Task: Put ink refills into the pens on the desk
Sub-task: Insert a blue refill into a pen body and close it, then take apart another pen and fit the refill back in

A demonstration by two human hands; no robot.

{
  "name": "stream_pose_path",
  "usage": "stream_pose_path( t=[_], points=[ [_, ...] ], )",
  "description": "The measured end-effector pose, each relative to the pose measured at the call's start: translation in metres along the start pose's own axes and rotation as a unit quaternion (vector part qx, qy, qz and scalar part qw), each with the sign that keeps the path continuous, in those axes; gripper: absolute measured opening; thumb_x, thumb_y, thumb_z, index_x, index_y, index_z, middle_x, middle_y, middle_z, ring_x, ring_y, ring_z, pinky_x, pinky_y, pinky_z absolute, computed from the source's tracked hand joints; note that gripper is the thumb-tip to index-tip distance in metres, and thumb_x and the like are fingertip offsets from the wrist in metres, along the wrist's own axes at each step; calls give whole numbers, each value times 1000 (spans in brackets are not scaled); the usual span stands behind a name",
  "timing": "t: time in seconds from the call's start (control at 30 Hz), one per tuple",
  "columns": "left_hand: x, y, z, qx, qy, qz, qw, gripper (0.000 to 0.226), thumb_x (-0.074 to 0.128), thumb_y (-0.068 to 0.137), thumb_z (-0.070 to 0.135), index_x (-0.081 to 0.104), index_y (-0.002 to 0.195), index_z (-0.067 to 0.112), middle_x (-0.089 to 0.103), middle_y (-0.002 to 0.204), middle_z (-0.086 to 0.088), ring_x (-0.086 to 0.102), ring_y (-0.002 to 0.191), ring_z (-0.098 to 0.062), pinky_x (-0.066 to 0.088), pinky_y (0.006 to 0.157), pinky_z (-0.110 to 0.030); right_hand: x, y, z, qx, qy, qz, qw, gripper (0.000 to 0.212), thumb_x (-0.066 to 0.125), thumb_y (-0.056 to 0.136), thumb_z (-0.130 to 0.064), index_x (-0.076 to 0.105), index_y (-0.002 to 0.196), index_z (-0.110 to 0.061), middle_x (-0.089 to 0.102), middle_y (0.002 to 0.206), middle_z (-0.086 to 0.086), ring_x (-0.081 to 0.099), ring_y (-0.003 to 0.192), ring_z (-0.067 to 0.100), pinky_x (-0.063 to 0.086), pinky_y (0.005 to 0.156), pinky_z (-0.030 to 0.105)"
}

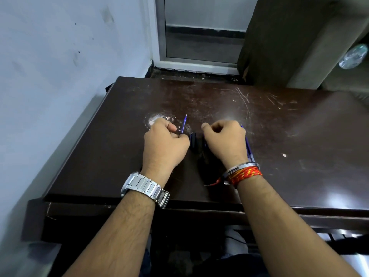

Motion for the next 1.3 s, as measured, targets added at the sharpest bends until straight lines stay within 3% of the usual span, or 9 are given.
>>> stream_pose_path(
  t=[0.17,0.33,0.5,0.6,0.77,0.87,1.0,1.17,1.3],
  points=[
    [2,-3,10,45,1,-17,999,20,70,74,18,52,75,27,62,54,11,57,56,8,38,48,-5,33,-9,-9,27,186,-161,969,28,75,79,-40,76,67,-15,62,51,-5,54,50,7,45,54,28],
    [8,-4,3,-7,39,-64,997,17,63,75,19,51,83,27,61,77,9,55,66,-2,33,48,-17,17,1,-3,60,319,-45,945,24,72,87,-23,71,67,-10,60,63,7,48,48,9,42,47,25],
    [-10,1,1,-20,41,-1,999,15,56,81,19,57,96,24,54,85,12,50,69,-2,32,51,-19,3,6,4,57,371,13,927,26,67,93,-21,68,69,-11,61,56,-1,52,45,5,47,47,23],
    [-6,0,12,28,22,-10,999,2,66,81,28,67,82,27,63,68,14,59,64,5,38,47,-7,12,4,2,56,352,-15,934,24,72,89,-23,71,68,-11,62,55,-1,51,44,5,45,47,21],
    [6,-5,19,74,44,-60,994,21,77,81,25,66,66,35,64,62,16,61,71,11,38,53,2,24,1,-1,34,324,-58,944,25,77,84,-31,75,64,-16,65,55,-2,55,49,9,46,53,27],
    [1,-2,12,42,98,-42,993,20,74,81,26,66,63,31,66,68,12,64,71,-5,44,58,-9,25,1,0,40,292,-68,953,31,74,83,-42,76,64,-18,72,62,3,56,49,9,48,54,29],
    [-12,-1,-1,-45,187,-19,981,9,68,78,21,75,84,23,71,97,-8,68,86,-28,51,67,-31,0,8,10,57,200,5,978,36,69,84,-47,73,61,-18,72,60,-3,57,45,5,46,51,27],
    [-10,-4,-3,-68,237,-20,969,23,65,76,14,72,98,15,66,102,-11,66,84,-33,49,64,-35,-22,8,14,38,100,39,993,23,69,86,-35,75,69,-20,71,63,-7,66,65,8,53,63,26],
    [-10,-3,-4,-65,270,-8,961,23,67,76,14,70,98,12,55,87,-8,53,70,-30,45,59,-34,-25,6,11,34,67,34,997,22,69,86,-32,76,70,-18,70,65,-6,66,70,9,55,73,29]
  ],
)
Point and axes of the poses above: each hand's wrist, its own y-axis towards the middle knuckle, its own x-axis out of the palm, z = x × y, the point moved 7 cm from there along y, towards the middle knuckle
